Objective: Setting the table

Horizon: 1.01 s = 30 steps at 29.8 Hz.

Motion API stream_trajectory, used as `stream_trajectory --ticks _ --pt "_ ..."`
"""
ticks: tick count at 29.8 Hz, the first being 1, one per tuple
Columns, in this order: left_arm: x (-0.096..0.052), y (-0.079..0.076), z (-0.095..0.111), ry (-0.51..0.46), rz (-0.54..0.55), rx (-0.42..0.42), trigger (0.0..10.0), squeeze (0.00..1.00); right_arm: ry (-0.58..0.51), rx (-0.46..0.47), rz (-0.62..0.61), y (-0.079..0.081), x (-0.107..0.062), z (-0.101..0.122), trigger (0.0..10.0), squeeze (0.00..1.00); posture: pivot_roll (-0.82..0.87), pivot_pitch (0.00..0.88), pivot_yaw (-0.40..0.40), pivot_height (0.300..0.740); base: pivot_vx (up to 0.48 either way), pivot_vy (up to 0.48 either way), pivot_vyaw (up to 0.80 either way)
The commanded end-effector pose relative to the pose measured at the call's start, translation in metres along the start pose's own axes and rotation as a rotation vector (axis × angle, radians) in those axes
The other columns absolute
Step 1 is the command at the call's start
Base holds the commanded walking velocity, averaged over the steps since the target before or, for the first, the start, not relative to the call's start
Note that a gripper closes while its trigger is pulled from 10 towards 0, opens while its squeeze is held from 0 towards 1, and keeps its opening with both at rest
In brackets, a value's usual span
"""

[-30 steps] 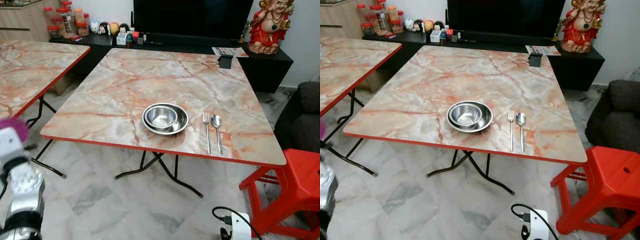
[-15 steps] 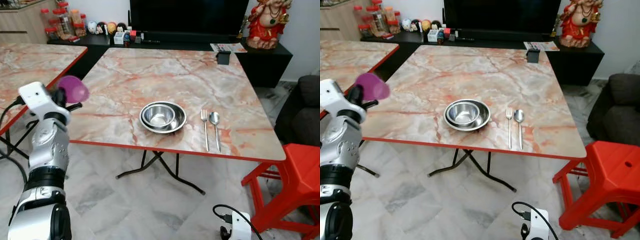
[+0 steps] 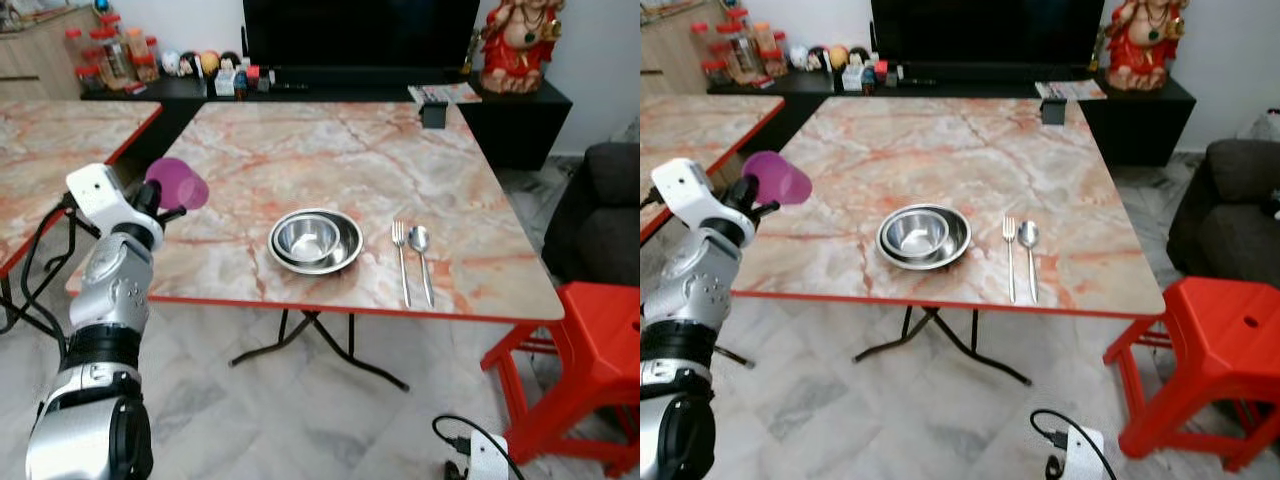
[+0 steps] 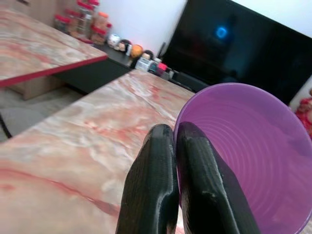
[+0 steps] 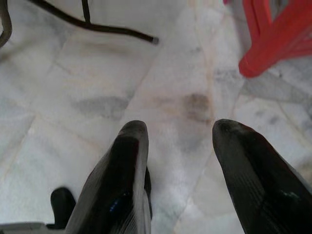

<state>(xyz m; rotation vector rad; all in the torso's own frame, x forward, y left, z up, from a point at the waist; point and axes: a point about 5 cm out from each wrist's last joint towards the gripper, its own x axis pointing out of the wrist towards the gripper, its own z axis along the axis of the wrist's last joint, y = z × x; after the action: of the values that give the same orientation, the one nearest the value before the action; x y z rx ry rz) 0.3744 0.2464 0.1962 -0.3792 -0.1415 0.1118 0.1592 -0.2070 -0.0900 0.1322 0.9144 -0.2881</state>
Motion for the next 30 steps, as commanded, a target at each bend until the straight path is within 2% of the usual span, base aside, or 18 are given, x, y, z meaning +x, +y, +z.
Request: stream_trajectory --ticks 1,5,7,20,23,27,29,30 --pt "0.002 0.002 0.009 -0.022 0.007 -0.012 10.0 0.00 -0.021 0.016 0.009 0.004 0.001 0.006 10.0 0.00 0.00 0.000 0.018 0.728 0.398 0.000 0.00" --pt "0.003 0.000 0.010 -0.022 0.002 -0.008 10.0 0.00 -0.031 0.025 0.022 0.007 0.002 0.010 10.0 0.00 0.00 0.000 0.016 0.728 0.398 0.000 0.00" --pt "0.003 -0.001 0.009 -0.019 0.007 -0.002 10.0 0.00 -0.023 -0.008 0.021 0.006 0.002 0.009 10.0 0.00 0.01 0.000 0.013 0.728 0.401 0.000 0.00" --pt "0.005 -0.004 0.007 0.014 -0.037 0.016 10.0 0.00 -0.020 0.014 0.025 0.009 0.001 0.006 10.0 0.00 0.00 0.000 0.030 0.728 0.405 0.000 0.00" --pt "0.003 -0.007 0.002 0.059 -0.081 0.042 10.0 0.00 -0.012 -0.006 0.024 0.008 0.001 0.004 10.0 0.00 0.00 0.000 0.027 0.728 0.087 0.000 0.00" --pt "-0.003 -0.005 -0.016 0.190 -0.094 0.215 10.0 0.00 -0.003 -0.035 0.027 0.007 0.000 0.001 10.0 0.00 0.00 0.000 0.019 0.728 0.000 0.000 0.00" --pt "-0.005 -0.004 -0.019 0.205 -0.091 0.198 10.0 0.00 0.000 -0.044 0.027 0.006 0.000 0.001 10.0 0.00 0.00 0.000 0.012 0.728 0.000 0.000 0.00" --pt "-0.007 -0.002 -0.021 0.216 -0.062 0.221 10.0 0.00 0.005 -0.056 0.030 0.004 0.000 0.000 10.0 0.00 0.00 0.000 0.001 0.728 0.000 0.000 0.00"
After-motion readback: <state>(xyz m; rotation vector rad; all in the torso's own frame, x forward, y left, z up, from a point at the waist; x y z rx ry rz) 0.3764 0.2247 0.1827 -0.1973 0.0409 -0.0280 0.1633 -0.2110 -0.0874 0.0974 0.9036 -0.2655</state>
